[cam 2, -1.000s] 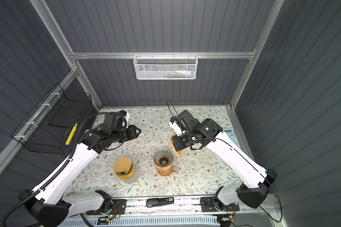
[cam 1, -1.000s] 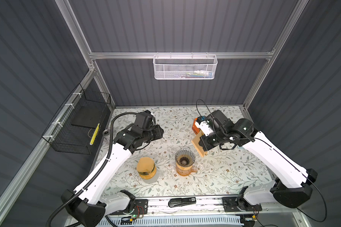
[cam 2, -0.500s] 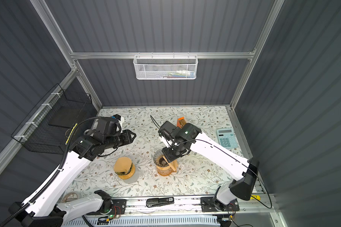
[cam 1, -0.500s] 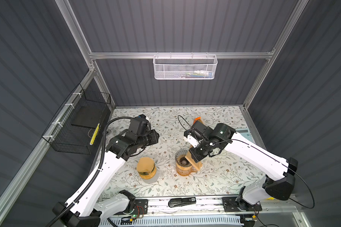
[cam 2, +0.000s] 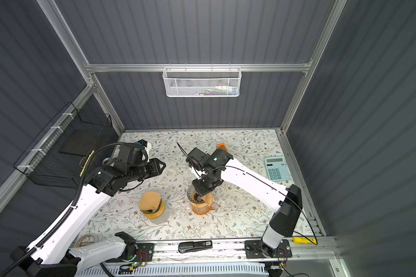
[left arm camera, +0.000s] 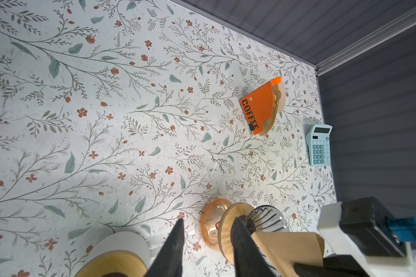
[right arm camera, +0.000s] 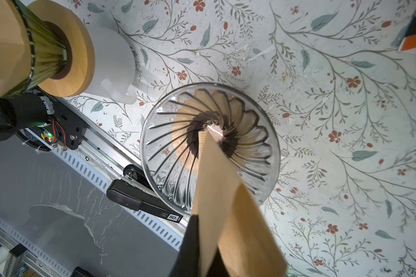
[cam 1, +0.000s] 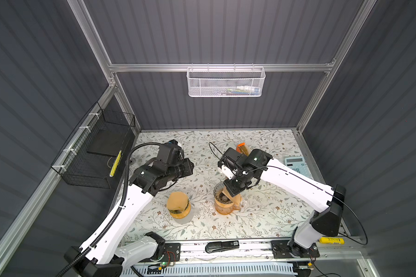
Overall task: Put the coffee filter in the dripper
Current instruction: 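Carry the filter over the clear dripper with the right gripper, then lower the filter into the dripper while the left gripper moves toward it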
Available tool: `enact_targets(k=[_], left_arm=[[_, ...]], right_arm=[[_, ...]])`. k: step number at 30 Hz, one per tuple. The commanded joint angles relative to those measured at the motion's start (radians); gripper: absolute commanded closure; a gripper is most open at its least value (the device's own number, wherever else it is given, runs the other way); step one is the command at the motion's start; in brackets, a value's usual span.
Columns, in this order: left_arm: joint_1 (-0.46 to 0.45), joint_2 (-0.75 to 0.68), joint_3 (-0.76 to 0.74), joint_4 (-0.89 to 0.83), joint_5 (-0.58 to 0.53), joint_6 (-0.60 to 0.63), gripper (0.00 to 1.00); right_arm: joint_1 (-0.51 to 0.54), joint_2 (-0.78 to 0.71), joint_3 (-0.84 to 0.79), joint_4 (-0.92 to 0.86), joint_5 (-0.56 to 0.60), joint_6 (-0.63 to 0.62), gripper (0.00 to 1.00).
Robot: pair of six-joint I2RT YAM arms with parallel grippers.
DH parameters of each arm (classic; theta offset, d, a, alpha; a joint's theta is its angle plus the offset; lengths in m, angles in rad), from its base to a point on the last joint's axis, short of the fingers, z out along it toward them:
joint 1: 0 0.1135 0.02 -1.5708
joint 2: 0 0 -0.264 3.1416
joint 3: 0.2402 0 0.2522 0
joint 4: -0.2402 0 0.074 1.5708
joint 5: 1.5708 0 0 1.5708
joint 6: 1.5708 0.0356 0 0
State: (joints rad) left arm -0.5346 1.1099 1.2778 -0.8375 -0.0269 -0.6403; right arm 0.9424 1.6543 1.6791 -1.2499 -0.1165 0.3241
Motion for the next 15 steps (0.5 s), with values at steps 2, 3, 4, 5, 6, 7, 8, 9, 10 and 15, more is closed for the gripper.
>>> enact_targets(k=[2,3,4,5,6,7,8,9,10,15], left_arm=[[0.007,0.0,-0.006,-0.009,0.0,0.012,0.65],[0.007,0.001,-0.005,-0.011,0.004,0.015,0.65],[0.007,0.002,-0.003,-0.011,0.007,0.02,0.65],[0.007,0.003,-0.002,-0.012,0.008,0.022,0.65],[0.007,0.004,0.0,-0.014,0.01,0.025,0.65],[0.007,0.005,0.0,-0.012,0.014,0.026,0.65],[0.007,0.005,0.0,-0.011,0.017,0.028,0.65],[0.007,0.007,0.002,-0.009,0.025,0.03,0.65],[0.007,0.01,0.005,-0.006,0.033,0.033,0.65],[0.007,0.031,0.02,0.012,0.115,0.054,0.66]], right_arm=[[0.002,0.022,0.038,-0.005,0.003,-0.02,0.87],[0.002,0.028,0.042,-0.006,0.003,-0.023,0.85],[0.002,0.032,0.045,-0.006,0.004,-0.025,0.84],[0.002,0.036,0.048,-0.006,0.004,-0.028,0.83],[0.002,0.04,0.052,-0.008,0.006,-0.029,0.82],[0.002,0.043,0.058,-0.01,0.006,-0.03,0.81],[0.002,0.045,0.065,-0.012,0.008,-0.031,0.81],[0.002,0.048,0.071,-0.015,0.011,-0.031,0.8],[0.002,0.047,0.077,-0.017,0.014,-0.031,0.8],[0.001,0.027,0.118,-0.036,0.054,-0.024,0.79]])
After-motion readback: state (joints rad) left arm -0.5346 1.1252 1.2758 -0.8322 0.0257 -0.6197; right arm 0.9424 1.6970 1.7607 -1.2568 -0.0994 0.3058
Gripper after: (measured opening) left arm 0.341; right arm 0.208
